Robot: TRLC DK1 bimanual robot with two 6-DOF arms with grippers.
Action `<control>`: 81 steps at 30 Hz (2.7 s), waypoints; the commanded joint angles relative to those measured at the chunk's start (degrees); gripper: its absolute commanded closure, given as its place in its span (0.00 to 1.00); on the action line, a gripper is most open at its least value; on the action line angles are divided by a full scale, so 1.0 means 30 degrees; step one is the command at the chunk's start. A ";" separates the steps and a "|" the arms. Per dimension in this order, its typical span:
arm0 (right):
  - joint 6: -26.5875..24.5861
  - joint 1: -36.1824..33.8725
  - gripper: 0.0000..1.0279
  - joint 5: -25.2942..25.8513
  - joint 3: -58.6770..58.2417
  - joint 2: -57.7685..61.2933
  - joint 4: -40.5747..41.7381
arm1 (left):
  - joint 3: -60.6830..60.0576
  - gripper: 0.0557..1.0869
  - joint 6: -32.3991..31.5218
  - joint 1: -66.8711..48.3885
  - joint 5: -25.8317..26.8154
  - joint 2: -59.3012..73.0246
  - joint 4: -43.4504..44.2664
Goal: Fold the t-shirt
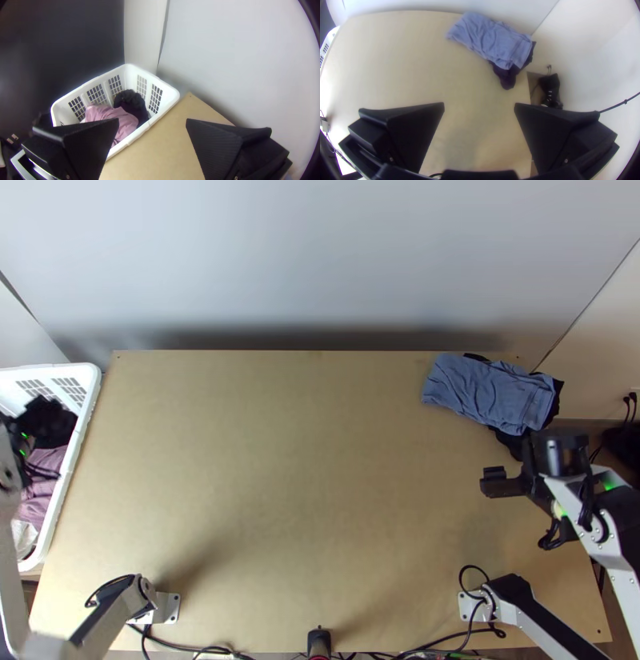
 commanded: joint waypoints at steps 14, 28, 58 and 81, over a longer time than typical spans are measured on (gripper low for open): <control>-0.3431 -0.0611 0.05 -0.0714 0.2189 0.1647 -0.1959 | 0.5066 0.05 0.1801 0.8130 0.0624 1.1813 -0.1710; -0.3548 -0.0640 0.05 -0.0684 0.1573 0.1500 -0.1929 | 0.5095 0.05 0.5346 0.9742 0.0566 1.8024 0.2362; -0.3548 -0.1519 0.05 -0.0684 0.0050 0.1237 -0.1959 | 1.0632 0.30 0.6078 0.8980 -0.0518 2.5583 0.2450; -0.3489 -0.1900 0.05 -0.0714 -0.0360 0.1002 -0.2252 | 1.1072 0.97 0.7601 0.9273 0.0624 2.5407 0.1483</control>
